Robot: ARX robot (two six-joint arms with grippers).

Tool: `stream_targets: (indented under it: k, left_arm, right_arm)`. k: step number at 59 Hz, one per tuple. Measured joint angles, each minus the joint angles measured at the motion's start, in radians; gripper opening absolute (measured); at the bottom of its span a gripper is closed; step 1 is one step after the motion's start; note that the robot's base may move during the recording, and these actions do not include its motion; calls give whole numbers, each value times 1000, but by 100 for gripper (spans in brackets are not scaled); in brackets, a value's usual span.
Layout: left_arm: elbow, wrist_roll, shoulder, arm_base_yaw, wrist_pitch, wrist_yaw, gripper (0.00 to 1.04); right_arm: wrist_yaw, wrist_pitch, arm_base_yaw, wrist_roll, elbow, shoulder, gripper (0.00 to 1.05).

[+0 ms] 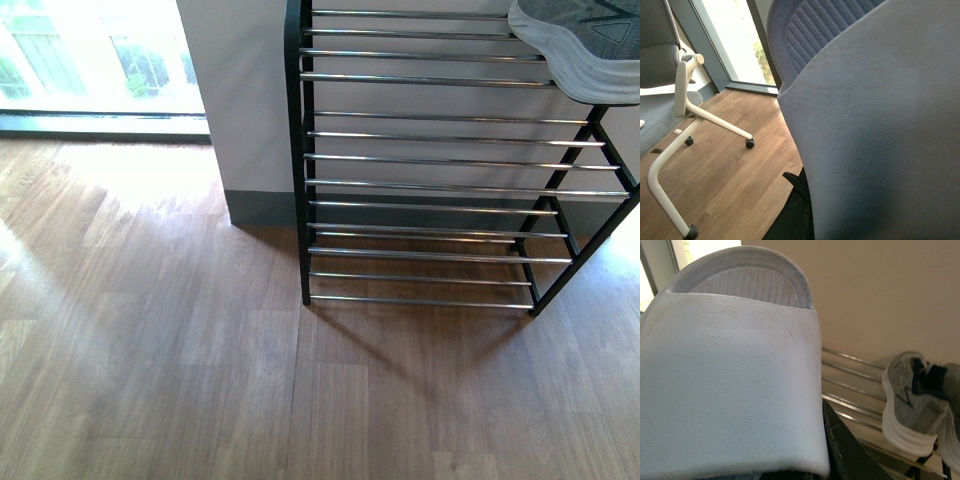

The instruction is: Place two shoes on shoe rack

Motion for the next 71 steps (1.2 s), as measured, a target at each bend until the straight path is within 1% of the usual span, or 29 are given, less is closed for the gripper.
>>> stream_targets:
  k: [6,13,23,37,43,52,61,71]
  left_arm:
    - [0,0,0,0,0,0,2]
    - [0,0,0,0,0,0,2]
    - [0,0,0,0,0,0,2]
    - [0,0,0,0,0,0,2]
    - [0,0,0,0,0,0,2]
    - [0,0,0,0,0,0,2]
    - [0,0,0,0,0,0,2]
    - [0,0,0,0,0,0,2]
  right_arm:
    - [42,-11,30,-1,114,139,1]
    - [100,-60,68,-13,319,347,1]
    - [143,-137,79,-108,585,597,1]
    - [187,-229,77,-230,779,813,1]
    - [204,-283,68,-268,868,902,1]
    - [232,-359,47,-287,986,998,1]
    - [294,-435,-10,-290,1138,1065,1]
    - [338,-473,-43,-296,1188,1077,1]
